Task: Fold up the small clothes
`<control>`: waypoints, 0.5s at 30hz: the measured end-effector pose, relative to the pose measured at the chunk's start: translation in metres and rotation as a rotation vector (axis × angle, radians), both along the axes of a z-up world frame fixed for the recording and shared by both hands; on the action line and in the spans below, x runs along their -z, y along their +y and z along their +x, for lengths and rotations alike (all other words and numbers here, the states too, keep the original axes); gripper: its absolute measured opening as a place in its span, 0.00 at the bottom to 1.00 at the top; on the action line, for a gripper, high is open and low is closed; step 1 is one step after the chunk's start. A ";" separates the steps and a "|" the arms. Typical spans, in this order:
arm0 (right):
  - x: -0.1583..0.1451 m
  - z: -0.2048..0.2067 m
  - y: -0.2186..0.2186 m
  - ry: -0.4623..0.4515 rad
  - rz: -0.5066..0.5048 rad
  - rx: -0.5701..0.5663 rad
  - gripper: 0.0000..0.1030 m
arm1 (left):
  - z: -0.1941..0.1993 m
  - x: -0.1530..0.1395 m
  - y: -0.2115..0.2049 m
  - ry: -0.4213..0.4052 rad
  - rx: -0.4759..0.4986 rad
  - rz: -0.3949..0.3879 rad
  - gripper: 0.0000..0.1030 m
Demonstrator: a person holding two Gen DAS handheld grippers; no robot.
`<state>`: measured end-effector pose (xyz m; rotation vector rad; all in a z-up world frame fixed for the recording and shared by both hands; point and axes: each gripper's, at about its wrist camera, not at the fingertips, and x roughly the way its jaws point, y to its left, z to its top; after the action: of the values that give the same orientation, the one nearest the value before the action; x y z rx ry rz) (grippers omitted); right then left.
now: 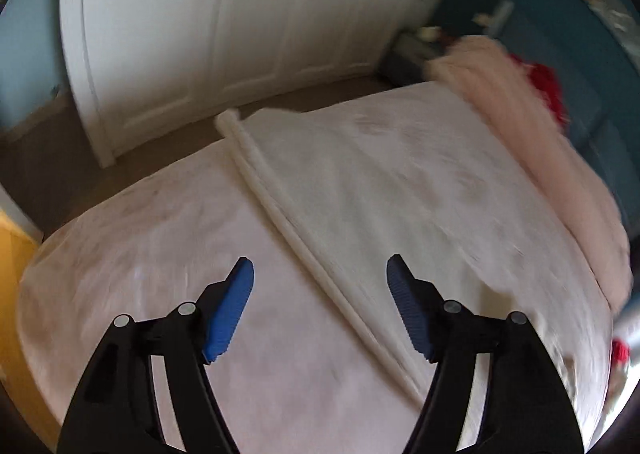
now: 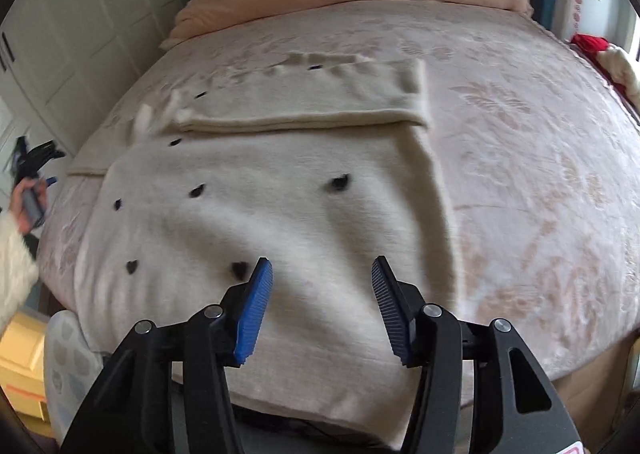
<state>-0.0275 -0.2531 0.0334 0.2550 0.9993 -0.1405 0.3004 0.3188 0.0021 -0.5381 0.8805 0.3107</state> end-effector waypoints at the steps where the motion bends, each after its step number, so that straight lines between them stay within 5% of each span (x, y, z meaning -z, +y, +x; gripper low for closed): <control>1: 0.002 0.005 0.007 0.006 0.014 -0.016 0.50 | 0.012 0.012 0.012 0.037 -0.040 -0.007 0.63; 5: 0.019 0.023 0.041 0.064 0.029 -0.068 0.51 | 0.034 0.039 0.032 0.042 -0.146 -0.087 0.60; 6: 0.022 0.025 0.044 0.071 0.032 -0.075 0.51 | 0.036 0.037 0.033 0.015 -0.162 -0.059 0.49; 7: 0.025 0.028 0.049 0.080 0.040 -0.087 0.51 | 0.040 0.036 0.032 0.020 -0.151 -0.048 0.21; 8: 0.027 0.030 0.053 0.082 0.040 -0.089 0.51 | 0.044 0.036 0.032 0.041 -0.127 -0.047 0.07; 12: 0.031 0.032 0.059 0.081 0.042 -0.092 0.52 | 0.045 0.005 0.015 -0.059 -0.096 -0.036 0.05; 15: 0.033 0.033 0.059 0.067 0.070 -0.086 0.52 | 0.042 -0.063 -0.064 -0.206 0.121 0.103 0.05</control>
<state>0.0056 -0.1946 0.0005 0.2716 1.0814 -0.0357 0.3419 0.2544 0.0649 -0.4117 0.6902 0.1852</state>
